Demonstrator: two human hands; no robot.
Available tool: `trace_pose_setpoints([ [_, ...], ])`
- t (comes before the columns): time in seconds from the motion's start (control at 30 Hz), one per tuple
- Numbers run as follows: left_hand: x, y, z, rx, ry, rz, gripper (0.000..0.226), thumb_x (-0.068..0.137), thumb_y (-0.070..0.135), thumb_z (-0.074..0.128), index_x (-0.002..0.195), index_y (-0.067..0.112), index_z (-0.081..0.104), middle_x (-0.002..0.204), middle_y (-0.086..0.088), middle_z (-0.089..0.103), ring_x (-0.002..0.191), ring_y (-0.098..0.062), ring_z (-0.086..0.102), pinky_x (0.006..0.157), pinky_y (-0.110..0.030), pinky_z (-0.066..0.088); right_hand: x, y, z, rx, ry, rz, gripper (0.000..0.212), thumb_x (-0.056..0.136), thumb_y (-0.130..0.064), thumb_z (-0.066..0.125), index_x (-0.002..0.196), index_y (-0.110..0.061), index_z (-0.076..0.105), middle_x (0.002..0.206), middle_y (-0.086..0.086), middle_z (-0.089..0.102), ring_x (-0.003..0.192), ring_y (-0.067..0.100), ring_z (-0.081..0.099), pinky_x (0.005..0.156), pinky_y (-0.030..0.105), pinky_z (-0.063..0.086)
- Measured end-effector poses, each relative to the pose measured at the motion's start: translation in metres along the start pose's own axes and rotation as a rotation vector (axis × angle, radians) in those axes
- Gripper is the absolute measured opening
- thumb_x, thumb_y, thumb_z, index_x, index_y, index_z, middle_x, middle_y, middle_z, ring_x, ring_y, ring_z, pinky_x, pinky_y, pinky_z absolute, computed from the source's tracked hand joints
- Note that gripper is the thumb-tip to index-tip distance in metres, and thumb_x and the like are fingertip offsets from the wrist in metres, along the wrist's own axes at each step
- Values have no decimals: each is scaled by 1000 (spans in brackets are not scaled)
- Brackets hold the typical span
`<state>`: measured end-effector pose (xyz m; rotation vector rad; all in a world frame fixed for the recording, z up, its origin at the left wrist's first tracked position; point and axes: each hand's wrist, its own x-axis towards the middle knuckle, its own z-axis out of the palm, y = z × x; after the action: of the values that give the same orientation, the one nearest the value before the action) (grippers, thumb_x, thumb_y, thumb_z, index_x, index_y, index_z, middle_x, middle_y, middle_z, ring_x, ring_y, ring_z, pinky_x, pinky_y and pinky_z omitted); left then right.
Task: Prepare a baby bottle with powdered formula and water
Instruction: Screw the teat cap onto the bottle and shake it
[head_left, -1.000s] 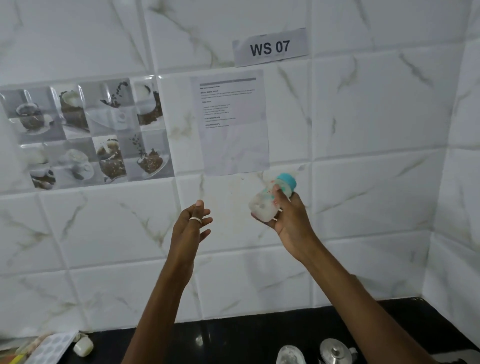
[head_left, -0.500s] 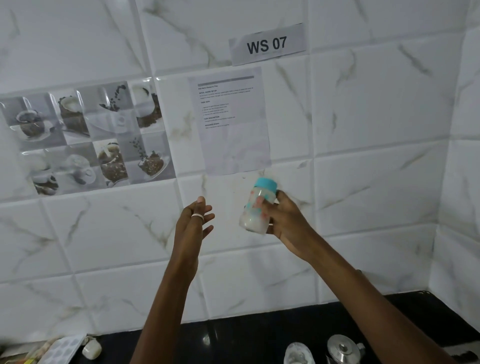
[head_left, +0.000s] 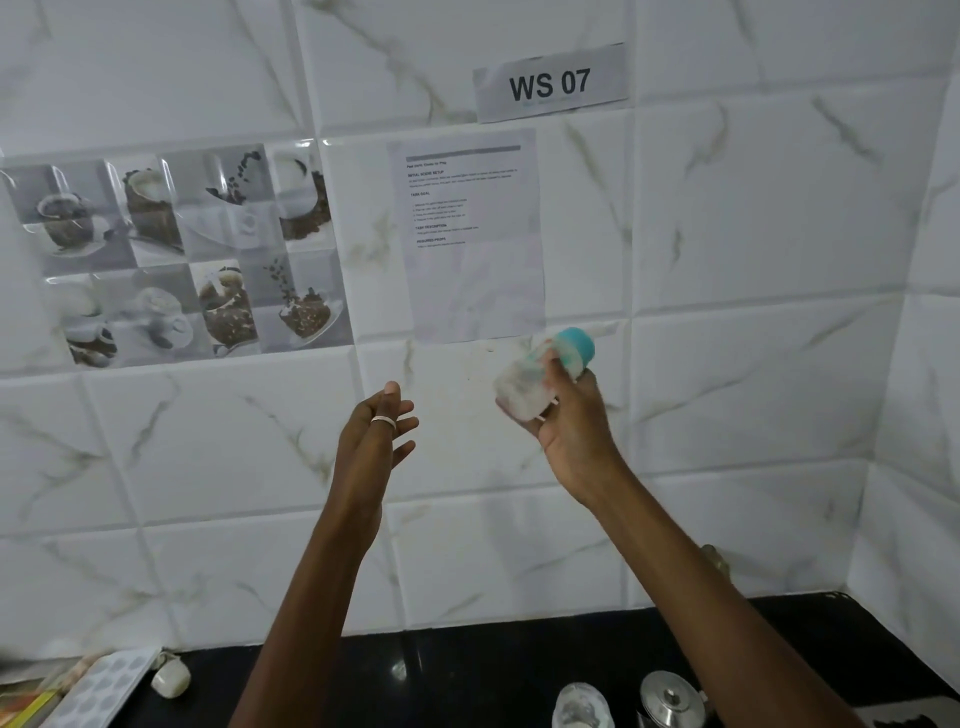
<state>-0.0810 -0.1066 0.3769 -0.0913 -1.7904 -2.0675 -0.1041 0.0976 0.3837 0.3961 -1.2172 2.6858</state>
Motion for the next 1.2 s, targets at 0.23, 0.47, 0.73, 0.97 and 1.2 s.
trace_pose_setpoints([
  [0.23, 2, -3, 0, -2, -5, -2, 38, 101, 48, 52, 122, 18, 63, 121, -3, 68, 113, -18, 67, 100, -44, 54, -3, 1, -9, -43, -36, 21, 59, 87, -35, 70, 135, -5, 54, 118, 13, 68, 115, 35, 68, 82, 48, 61],
  [0.47, 3, -12, 2, -6, 2, -38, 38, 101, 49, 53, 123, 19, 63, 120, -2, 69, 113, -19, 67, 102, -47, 54, -11, 17, -11, -331, -162, 120, 63, 80, -32, 81, 131, -8, 54, 122, 19, 67, 123, 43, 62, 99, 59, 54],
  [0.73, 3, -22, -5, -18, 16, -51, 37, 100, 49, 53, 122, 20, 63, 120, -1, 69, 112, -18, 68, 101, -45, 54, -10, 18, -18, -261, -102, 143, 62, 86, -32, 79, 135, -5, 52, 123, 20, 67, 124, 45, 61, 97, 59, 55],
  [0.97, 3, -35, -9, -26, 21, -67, 35, 101, 47, 54, 122, 20, 64, 120, -1, 70, 112, -18, 68, 101, -46, 54, -10, 21, -23, -9, 60, 5, 58, 91, -34, 69, 138, -6, 49, 124, 17, 65, 121, 39, 65, 87, 55, 60],
  [1.2, -5, -52, -9, 3, -18, -85, 37, 101, 47, 53, 124, 21, 62, 119, 0, 70, 111, -18, 68, 99, -42, 55, -33, 47, -34, -518, -62, 131, 57, 80, -46, 71, 128, -25, 48, 126, 8, 64, 115, 25, 68, 92, 56, 58],
])
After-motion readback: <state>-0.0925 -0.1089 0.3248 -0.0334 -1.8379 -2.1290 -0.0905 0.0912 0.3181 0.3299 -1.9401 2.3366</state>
